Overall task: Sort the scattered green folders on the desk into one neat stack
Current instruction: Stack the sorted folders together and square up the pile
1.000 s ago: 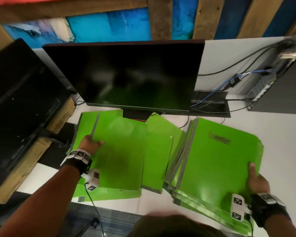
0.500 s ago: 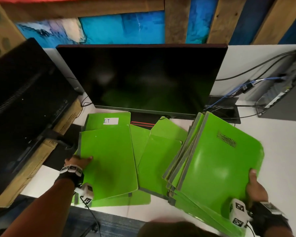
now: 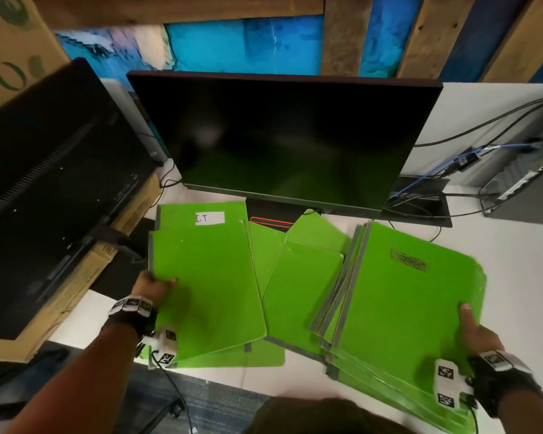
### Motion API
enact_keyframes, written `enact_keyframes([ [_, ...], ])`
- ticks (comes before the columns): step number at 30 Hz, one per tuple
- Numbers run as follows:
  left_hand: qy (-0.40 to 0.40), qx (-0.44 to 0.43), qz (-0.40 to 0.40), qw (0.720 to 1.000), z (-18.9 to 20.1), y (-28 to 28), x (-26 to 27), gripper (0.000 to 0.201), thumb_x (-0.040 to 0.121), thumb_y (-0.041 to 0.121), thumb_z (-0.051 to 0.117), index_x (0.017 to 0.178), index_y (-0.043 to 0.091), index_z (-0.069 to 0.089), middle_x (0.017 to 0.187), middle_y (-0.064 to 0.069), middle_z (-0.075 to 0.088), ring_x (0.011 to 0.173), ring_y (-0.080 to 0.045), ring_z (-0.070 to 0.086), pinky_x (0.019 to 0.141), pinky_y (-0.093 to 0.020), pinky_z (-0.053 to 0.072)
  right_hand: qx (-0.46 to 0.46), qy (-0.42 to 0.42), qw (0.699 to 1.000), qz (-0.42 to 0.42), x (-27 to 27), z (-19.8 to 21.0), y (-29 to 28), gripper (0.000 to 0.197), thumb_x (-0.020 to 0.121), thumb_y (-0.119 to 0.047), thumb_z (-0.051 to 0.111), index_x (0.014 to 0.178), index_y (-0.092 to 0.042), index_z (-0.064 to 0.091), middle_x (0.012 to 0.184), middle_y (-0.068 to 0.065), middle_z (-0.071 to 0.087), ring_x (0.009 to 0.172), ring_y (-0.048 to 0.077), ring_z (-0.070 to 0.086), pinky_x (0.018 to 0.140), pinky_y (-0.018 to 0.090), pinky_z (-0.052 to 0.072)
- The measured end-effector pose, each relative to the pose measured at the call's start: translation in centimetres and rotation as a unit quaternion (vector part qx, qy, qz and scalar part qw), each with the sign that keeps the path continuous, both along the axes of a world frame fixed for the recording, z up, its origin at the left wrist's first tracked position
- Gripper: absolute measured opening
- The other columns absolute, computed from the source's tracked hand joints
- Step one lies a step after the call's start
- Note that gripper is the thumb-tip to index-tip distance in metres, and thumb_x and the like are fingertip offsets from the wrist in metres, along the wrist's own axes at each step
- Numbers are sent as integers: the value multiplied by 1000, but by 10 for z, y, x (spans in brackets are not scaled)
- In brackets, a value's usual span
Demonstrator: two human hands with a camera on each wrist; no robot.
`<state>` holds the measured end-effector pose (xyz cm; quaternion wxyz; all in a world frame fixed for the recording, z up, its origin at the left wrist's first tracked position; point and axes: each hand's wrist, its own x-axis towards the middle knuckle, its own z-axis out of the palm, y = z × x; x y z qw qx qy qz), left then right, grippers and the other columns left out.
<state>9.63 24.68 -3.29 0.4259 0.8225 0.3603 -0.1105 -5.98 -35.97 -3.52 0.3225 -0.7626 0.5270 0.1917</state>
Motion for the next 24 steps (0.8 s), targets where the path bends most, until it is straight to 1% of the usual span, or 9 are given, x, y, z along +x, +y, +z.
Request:
enact_keyframes([
  [3,-93,-89,27,991,9,-3,-18,38,84,0,67,117,6,49,107,-20,62,73,-27,61,58,-33,55,23,8,1000,-13,1,7,2,114,76,-85,18,114,14,59,122,38,54,106,43,56,95,44,41],
  [4,-120,-120,30,985,10,-2,-24,38,85,-5,62,119,9,49,104,-20,63,67,-24,60,49,-31,54,31,10,999,-18,2,4,-1,103,84,-77,23,115,14,59,123,37,54,109,44,55,96,44,41],
  [6,-145,-159,23,976,12,1,-40,39,87,-10,56,121,9,51,88,-10,71,56,-19,64,44,-29,55,39,10,999,-26,3,-2,-6,98,86,-73,26,116,14,58,124,37,53,110,44,55,96,44,41],
  [9,-154,-182,-33,971,25,-2,-59,34,88,-13,51,104,16,61,71,6,74,61,-18,65,51,-29,57,44,15,998,-33,2,-3,-8,100,84,-76,24,120,12,57,127,34,53,112,42,55,99,44,40],
  [11,-151,-196,-71,966,38,-14,-62,37,88,-13,51,98,20,63,72,4,74,61,-15,65,55,-30,57,52,6,998,-39,1,-1,-7,100,84,-77,24,123,10,56,129,33,52,115,41,54,100,42,39],
  [14,-167,-210,-130,955,56,-51,-53,38,86,-11,55,102,22,65,87,-3,73,66,-12,68,65,-35,56,55,-1,998,-37,2,2,-7,101,82,-78,24,125,8,56,131,31,52,117,40,53,102,41,38],
  [17,-208,-252,-170,930,76,-113,-36,33,83,-7,61,102,19,65,79,4,75,62,-12,65,56,-28,55,54,2,998,-25,1,1,-7,101,82,-79,21,126,6,56,132,30,52,117,39,53,103,42,38],
  [21,-215,-289,-253,898,86,-211,-26,40,80,-4,67,114,16,63,94,4,74,80,-16,68,73,-34,57,68,-19,997,-11,-3,-4,-11,98,85,-76,15,125,5,57,131,30,52,117,39,53,100,41,38],
  [24,-177,-250,-323,896,75,-271,-31,36,80,0,68,105,25,63,98,4,70,88,-19,64,83,-35,53,82,-30,996,0,-7,-6,-13,92,91,-68,11,125,5,56,131,31,52,120,38,52,99,38,37],
])
